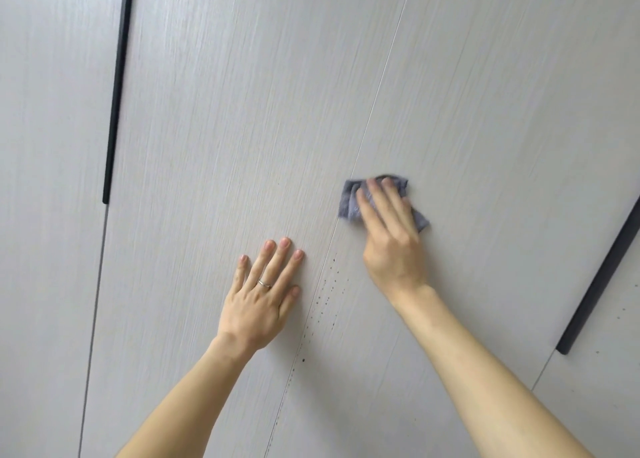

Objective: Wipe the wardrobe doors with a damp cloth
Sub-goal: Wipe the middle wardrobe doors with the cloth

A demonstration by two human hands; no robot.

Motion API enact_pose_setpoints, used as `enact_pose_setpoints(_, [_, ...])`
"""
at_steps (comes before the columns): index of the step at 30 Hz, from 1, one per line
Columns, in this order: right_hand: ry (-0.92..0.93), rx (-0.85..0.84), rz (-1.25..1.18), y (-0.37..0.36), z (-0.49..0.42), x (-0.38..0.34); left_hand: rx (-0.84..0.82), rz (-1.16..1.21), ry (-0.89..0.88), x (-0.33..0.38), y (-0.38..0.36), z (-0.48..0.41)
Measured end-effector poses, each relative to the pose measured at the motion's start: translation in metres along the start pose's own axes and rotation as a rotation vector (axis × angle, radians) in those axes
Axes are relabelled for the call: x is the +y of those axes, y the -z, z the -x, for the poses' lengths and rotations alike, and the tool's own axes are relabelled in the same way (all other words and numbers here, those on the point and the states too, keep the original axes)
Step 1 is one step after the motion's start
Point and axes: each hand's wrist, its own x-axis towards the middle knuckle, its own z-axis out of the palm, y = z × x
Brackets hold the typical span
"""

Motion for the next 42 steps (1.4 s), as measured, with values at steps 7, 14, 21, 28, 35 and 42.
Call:
enact_pose_setpoints(7, [0.233,-0.159,0.06,0.013,0.054,0.002,-0.018,0.002,-0.007,0.0,0.001,0.002])
enact_pose_setpoints(14, [-0.07,0.016,0.025,0.001,-0.006,0.003,-0.028,0.003,-0.008,0.0,-0.001,0.0])
enact_pose_setpoints(21, [0.235,-0.193,0.048,0.009,0.104,-0.013,-0.044,0.007,-0.013,-0.001,0.0,0.001])
enact_pose_setpoints(28, [-0.141,0.033,-0.004,-0.002,-0.006,-0.002,-0.059,0.024,-0.024,-0.001,0.007,0.001])
enact_pose_setpoints(35, [0.06,-0.082,0.019,-0.019,-0.003,-0.041,-0.105,0.015,0.066,-0.037,0.041,-0.001])
enact_pose_setpoints(42, [0.07,-0.099,0.047,-0.021,-0.047,-0.039,-0.222,0.011,0.312,-0.062,0.054,0.002])
